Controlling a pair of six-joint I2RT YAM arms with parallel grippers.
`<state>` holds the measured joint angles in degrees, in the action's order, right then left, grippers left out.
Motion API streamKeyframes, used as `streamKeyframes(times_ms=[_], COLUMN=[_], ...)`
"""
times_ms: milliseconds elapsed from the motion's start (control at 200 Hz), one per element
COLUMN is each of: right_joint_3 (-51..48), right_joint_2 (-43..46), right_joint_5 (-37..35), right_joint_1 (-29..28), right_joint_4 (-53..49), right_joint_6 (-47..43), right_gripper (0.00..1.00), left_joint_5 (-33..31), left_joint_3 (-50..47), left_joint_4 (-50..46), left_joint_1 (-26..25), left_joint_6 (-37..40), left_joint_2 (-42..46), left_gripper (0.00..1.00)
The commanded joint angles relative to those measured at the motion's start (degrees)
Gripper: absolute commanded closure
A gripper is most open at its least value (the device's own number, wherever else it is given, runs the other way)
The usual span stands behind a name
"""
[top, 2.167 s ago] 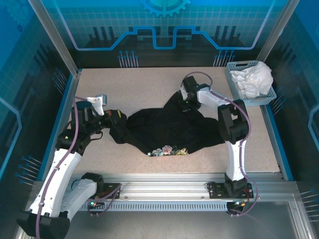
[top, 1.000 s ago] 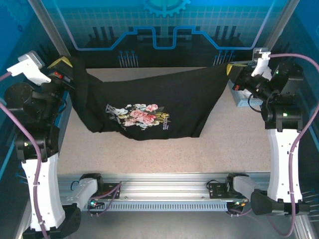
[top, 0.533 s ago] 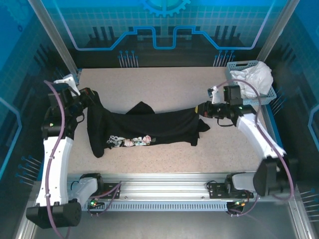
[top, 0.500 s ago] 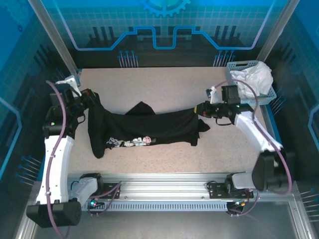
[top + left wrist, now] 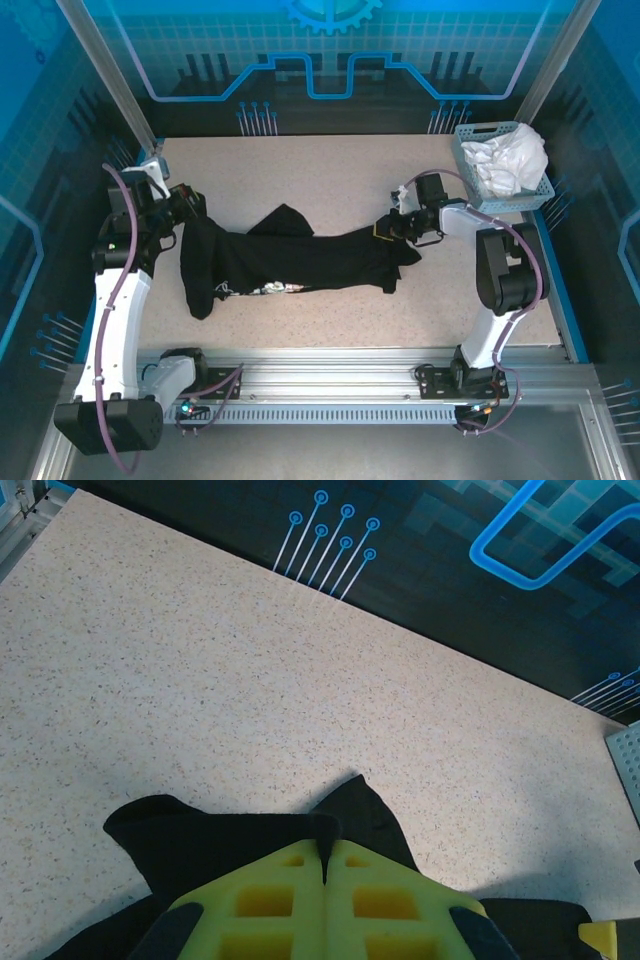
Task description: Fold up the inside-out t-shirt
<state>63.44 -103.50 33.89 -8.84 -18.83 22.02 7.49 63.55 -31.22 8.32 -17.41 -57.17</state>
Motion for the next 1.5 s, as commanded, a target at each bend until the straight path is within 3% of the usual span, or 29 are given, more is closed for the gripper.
streamKeyframes(times_ms=[0, 350, 635, 900, 1166, 1496], right_joint_3=[-0.51, -2.67, -4.06, -2.73, 4.45, 24.64], right_joint_2=[1.62, 2.42, 3.93, 5.19, 25.06, 48.81], right_joint_5=[-0.17, -1.24, -2.42, -1.06, -0.15, -15.72], right_joint_1=[-0.22, -0.09, 0.03, 0.28, 4.42, 10.12], right_joint_4=[-1.21, -1.89, -1.82, -2.53, -4.56, -17.94], right_joint_6=[-2.13, -4.36, -5.06, -5.32, -1.83, -6.69], right_gripper=[0.79, 0.70, 0.73, 1.00, 1.00, 1.00], left_joint_5=[1.95, 1.87, 2.17, 2.30, 6.73, 2.73], left_joint_3=[-0.36, -0.71, -0.80, -0.54, 6.38, 32.60], left_joint_4=[1.58, 1.78, 2.04, 2.04, 4.77, 5.21], left_joint_1=[0.56, 0.56, 0.56, 0.65, 0.65, 1.09], left_joint_6=[1.24, 1.59, 1.42, 1.25, -6.42, -7.02], left_joint_2=[1.07, 1.53, 1.44, 1.50, 3.51, 6.33], left_gripper=[1.00, 1.00, 1.00, 1.00, 1.00, 1.00])
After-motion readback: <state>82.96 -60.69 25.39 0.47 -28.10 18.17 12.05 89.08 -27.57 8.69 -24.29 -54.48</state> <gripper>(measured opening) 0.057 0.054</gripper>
